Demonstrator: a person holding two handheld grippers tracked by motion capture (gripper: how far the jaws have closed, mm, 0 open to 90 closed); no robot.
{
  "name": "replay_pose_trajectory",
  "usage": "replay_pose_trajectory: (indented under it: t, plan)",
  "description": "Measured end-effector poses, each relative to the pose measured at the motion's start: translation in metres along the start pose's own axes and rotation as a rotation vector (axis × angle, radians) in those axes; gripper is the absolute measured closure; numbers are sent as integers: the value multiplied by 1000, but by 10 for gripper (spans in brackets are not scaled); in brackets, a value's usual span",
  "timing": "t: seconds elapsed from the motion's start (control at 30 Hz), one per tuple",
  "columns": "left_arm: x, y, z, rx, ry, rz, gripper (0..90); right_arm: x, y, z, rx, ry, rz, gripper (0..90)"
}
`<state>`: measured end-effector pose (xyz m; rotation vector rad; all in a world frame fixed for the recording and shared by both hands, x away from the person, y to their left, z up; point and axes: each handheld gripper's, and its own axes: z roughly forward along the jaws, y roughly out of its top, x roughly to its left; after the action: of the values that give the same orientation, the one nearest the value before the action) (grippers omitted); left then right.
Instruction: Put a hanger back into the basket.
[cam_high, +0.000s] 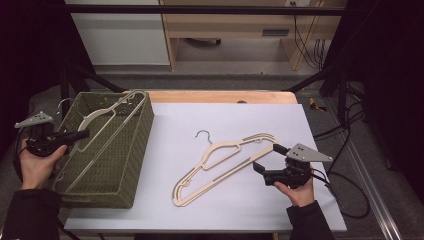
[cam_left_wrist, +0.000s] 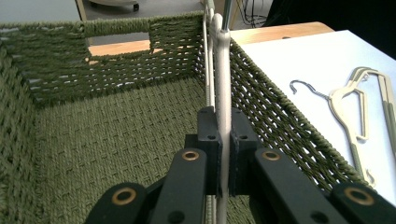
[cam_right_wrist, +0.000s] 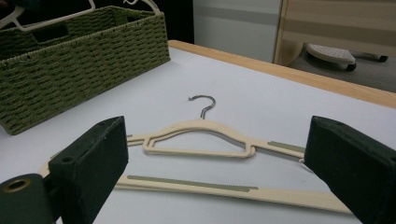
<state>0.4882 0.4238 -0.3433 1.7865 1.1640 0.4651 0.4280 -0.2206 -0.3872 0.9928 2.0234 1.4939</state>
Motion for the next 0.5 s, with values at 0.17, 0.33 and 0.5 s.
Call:
replay_pose_trajectory:
  t: [0.17,0.33,0.5]
  plan:
    - [9,7,-3,46,8,4,856,0,-1,1,0,0,-4,71]
    - [9,20,-9,80,11,77,858,1,-1,3,7,1,3,71]
    - [15,14,0,122,9,78,858,1,-1,5,9,6,2,72]
